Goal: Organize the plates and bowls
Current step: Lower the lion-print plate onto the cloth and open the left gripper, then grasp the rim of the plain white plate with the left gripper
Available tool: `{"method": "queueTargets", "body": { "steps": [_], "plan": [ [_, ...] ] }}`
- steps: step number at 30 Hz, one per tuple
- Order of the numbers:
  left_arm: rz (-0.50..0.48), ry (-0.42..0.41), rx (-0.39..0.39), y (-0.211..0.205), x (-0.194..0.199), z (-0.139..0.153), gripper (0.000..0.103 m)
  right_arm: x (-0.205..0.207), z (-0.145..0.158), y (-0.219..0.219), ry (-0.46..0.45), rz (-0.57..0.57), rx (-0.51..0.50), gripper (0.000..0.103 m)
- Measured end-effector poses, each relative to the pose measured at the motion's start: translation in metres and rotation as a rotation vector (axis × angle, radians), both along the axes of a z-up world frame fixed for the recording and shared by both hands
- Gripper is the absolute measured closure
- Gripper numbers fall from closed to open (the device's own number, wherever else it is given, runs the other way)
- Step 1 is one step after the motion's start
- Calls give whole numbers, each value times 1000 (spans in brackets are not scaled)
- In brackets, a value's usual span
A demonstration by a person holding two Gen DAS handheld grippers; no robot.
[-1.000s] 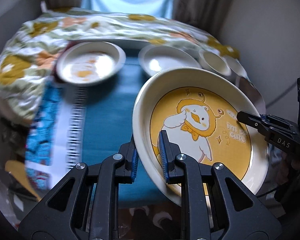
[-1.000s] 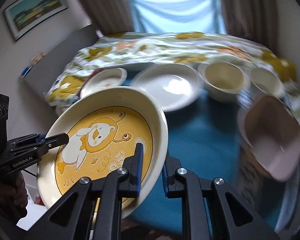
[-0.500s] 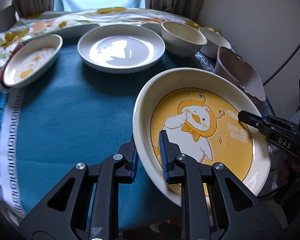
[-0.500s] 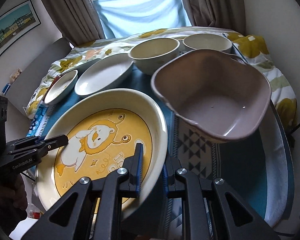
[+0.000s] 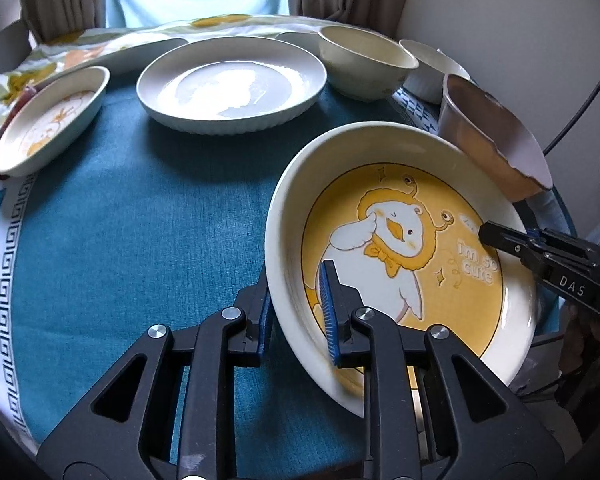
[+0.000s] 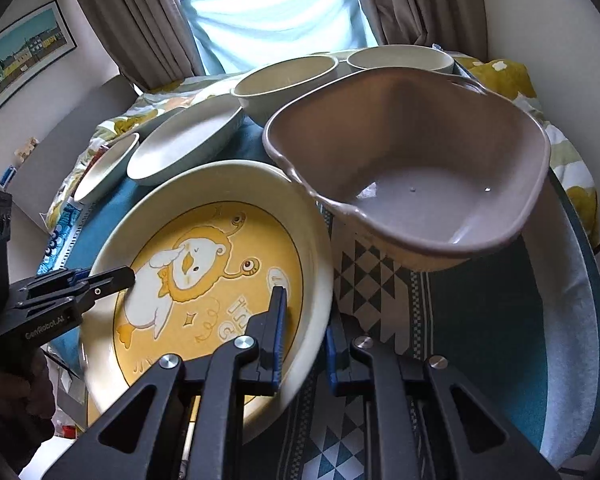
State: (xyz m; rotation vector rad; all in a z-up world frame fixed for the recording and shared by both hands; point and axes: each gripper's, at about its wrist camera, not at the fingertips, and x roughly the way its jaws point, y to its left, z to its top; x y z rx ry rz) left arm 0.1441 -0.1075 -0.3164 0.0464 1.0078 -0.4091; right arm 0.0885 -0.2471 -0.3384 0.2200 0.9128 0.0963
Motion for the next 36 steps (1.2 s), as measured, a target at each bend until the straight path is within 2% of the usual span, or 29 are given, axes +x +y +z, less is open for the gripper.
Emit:
{"method": "queueTargets", "body": {
  "steps": [6, 13, 18, 21, 23, 24, 25, 26, 27, 28, 29, 32, 36],
  "plan": [
    [-6, -6, 31, -1, -1, 2, 82, 2, 2, -3, 21, -25, 17, 88],
    [13, 8, 55, 9, -9, 11, 82, -16, 14, -3, 24, -40, -20, 88],
    [31, -16, 62, 18, -24, 48, 82, -41, 44, -6, 1, -52, -32, 88],
    [45, -60, 54, 21, -33, 83, 81, -50, 72, -3, -38, -24, -34, 88],
    [57, -103, 45, 23, -40, 109, 63, -53, 95, 3, -77, 5, -44, 88],
    [69, -136, 43, 24, -43, 125, 33, -53, 103, 7, -90, 14, -49, 88],
    [90, -180, 42, 25, -48, 142, 7, -53, 116, 10, -116, 26, -55, 87],
    [107, -230, 32, 27, -54, 157, 2, -53, 126, 13, -136, 34, -58, 77],
    [114, -276, 19, 29, -59, 171, 0, -52, 139, 16, -166, 46, -58, 52],
    [115, -303, 16, 29, -62, 182, 0, -52, 149, 18, -191, 56, -52, 35],
    [116, -316, 23, 28, -62, 189, 0, -50, 155, 19, -206, 63, -46, 2],
    [125, -365, 71, 27, -58, 207, 0, -46, 173, 26, -269, 72, -37, 0],
    [137, -379, 83, 39, -40, 218, 0, -24, 181, 43, -276, 76, -92, 0]
  ]
}}
